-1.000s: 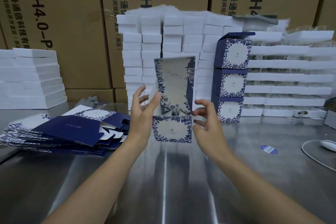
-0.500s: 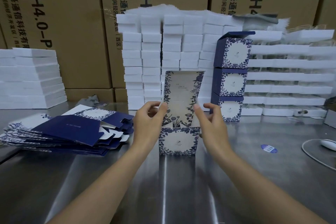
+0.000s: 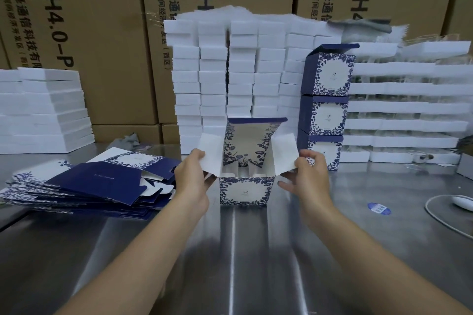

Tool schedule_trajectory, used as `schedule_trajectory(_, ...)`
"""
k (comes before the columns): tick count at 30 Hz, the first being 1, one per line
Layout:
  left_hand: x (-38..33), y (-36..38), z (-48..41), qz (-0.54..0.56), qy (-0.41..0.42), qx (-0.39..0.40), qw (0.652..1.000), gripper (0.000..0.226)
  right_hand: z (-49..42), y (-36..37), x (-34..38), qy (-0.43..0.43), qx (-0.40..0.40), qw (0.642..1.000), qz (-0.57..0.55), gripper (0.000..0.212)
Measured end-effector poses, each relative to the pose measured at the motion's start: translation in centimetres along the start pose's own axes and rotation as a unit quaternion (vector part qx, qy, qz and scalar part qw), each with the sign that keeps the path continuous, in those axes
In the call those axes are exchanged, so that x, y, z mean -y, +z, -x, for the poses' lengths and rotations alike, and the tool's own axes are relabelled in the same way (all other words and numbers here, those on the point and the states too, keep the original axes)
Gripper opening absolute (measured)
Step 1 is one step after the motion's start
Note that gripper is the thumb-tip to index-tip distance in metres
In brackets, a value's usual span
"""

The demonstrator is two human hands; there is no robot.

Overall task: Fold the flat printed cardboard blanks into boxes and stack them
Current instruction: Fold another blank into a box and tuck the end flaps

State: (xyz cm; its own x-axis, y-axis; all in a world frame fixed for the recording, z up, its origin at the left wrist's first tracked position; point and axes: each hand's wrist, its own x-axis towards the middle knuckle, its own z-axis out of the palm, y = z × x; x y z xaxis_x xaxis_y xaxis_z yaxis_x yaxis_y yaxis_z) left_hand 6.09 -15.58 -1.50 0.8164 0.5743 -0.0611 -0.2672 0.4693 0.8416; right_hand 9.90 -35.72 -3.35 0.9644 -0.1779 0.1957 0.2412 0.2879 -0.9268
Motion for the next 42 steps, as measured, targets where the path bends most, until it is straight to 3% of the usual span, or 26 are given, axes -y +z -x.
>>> schedule_trajectory(2, 0.1, 0.1, 0.2, -0.053, 0.060, 0.012, 0.997, 0.012, 0.2, -0.3, 0.3, -0.137, -0.018, 0.984, 0.111, 0.031)
schedule_trajectory(3, 0.3, 0.3, 0.4, -0.083, 0.092, 0.022, 0.992, 0.014, 0.3, -0.5, 0.6, -0.235, -0.026, 0.953, 0.190, 0.031)
schedule_trajectory(6, 0.8, 0.7, 1.4, -0.158, 0.179, 0.042, 0.970, 0.008, 1.3, -0.4, 1.5, -0.517, 0.008, 0.774, 0.366, 0.020)
schedule_trajectory(7, 0.9, 0.9, 1.6, -0.173, 0.202, 0.048, 0.963, 0.008, 1.7, -0.2, 1.8, -0.564, 0.044, 0.726, 0.391, 0.016)
schedule_trajectory(9, 1.2, 1.0, 2.0, -0.198, 0.240, 0.068, 0.948, 0.011, 2.8, 0.5, 2.0, -0.563, 0.125, 0.694, 0.431, 0.016)
schedule_trajectory(11, 1.5, 1.0, 2.4, -0.213, 0.266, 0.095, 0.935, 0.009, 3.5, 1.1, 1.9, -0.490, 0.171, 0.688, 0.507, 0.022)
schedule_trajectory(14, 2.0, 0.9, 2.9, -0.230, 0.292, 0.139, 0.918, 0.013, 3.2, 0.9, 1.2, -0.347, 0.171, 0.692, 0.610, 0.030)
schedule_trajectory(19, 3.0, 0.8, 3.6, -0.266, 0.348, 0.226, 0.870, 0.014, 1.4, -0.7, 0.2, -0.213, 0.187, 0.685, 0.672, 0.037)
schedule_trajectory(21, 3.4, 1.0, 4.2, -0.270, 0.367, 0.264, 0.850, 0.021, 0.6, -1.0, -0.2, -0.205, 0.174, 0.692, 0.670, 0.031)
schedule_trajectory(23, 3.9, 1.2, 4.8, -0.271, 0.373, 0.302, 0.834, 0.024, 0.2, -1.2, -0.4, -0.207, 0.205, 0.728, 0.621, 0.022)
schedule_trajectory(25, 4.2, 1.3, 5.1, -0.266, 0.370, 0.327, 0.828, 0.026, 0.1, -1.2, -0.1, -0.208, 0.232, 0.732, 0.606, 0.026)
schedule_trajectory(34, 3.8, 1.2, 5.5, -0.223, 0.336, 0.381, 0.832, 0.027, 0.4, -2.0, 0.5, -0.298, 0.240, 0.653, 0.653, 0.047)
schedule_trajectory(39, 4.4, 1.4, 6.1, -0.211, 0.322, 0.409, 0.828, 0.022, 0.1, -2.2, -0.9, -0.285, 0.254, 0.684, 0.622, 0.022)
schedule_trajectory(42, 4.1, 1.7, 6.1, -0.180, 0.307, 0.395, 0.847, 0.026, 0.1, -1.8, -0.8, -0.240, 0.268, 0.723, 0.590, 0.031)
